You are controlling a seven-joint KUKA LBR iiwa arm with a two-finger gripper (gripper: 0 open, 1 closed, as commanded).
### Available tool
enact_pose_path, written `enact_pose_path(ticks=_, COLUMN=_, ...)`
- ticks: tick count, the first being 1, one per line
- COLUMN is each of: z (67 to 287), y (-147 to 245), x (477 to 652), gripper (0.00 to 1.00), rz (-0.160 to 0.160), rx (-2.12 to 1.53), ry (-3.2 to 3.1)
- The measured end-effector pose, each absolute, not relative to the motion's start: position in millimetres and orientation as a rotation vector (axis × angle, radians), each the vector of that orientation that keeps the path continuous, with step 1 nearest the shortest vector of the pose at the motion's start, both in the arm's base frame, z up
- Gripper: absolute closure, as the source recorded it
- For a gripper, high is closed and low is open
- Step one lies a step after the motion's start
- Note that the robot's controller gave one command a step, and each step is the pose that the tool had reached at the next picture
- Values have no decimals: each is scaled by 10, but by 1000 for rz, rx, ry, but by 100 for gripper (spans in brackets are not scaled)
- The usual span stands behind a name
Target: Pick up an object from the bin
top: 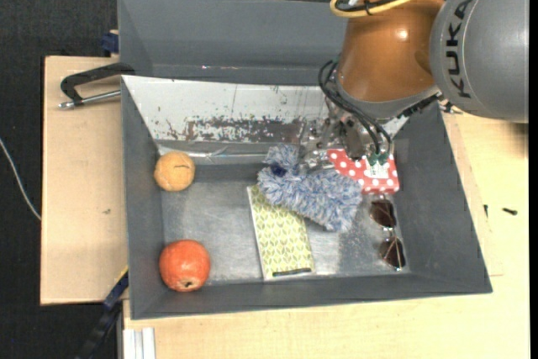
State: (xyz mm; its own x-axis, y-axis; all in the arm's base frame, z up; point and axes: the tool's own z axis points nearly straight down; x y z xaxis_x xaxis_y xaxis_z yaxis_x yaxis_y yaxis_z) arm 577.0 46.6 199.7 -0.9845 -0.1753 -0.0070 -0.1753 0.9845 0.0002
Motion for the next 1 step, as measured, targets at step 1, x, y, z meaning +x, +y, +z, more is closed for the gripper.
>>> enact_pose_path(ticks=1, z=2506, y=391, x=5847, gripper=100, rz=2, rx=-330, ry=3124)
